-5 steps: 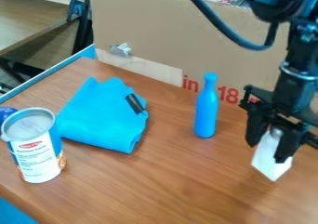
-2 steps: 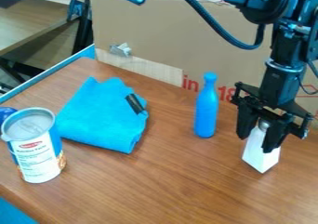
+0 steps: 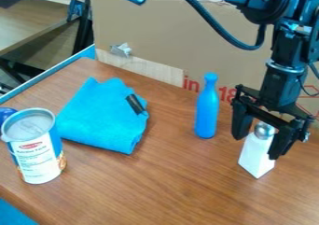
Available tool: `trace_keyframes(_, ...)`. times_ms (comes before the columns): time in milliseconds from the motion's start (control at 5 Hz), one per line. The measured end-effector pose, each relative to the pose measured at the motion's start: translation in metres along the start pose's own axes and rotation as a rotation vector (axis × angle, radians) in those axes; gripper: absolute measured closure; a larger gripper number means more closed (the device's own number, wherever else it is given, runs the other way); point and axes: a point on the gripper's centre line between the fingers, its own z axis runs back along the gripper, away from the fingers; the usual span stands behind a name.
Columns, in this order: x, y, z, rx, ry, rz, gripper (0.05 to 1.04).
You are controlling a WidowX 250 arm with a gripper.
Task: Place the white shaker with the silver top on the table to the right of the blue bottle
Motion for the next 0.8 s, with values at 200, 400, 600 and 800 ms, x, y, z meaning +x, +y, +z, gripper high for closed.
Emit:
trace_keyframes(200, -0.004, 0.001, -0.002, 0.002, 0.015, -0.001, 0.08)
trace_keyframes(400, -0.032, 0.006, 0.023, 0.031, -0.039, 0.021, 0.083)
trace_keyframes(600, -0.092, 0.018, 0.041, 0.09, -0.081, 0.079, 0.083)
trace_keyframes(800, -0.138, 0.023, 0.027, 0.102, -0.016, 0.06, 0.083)
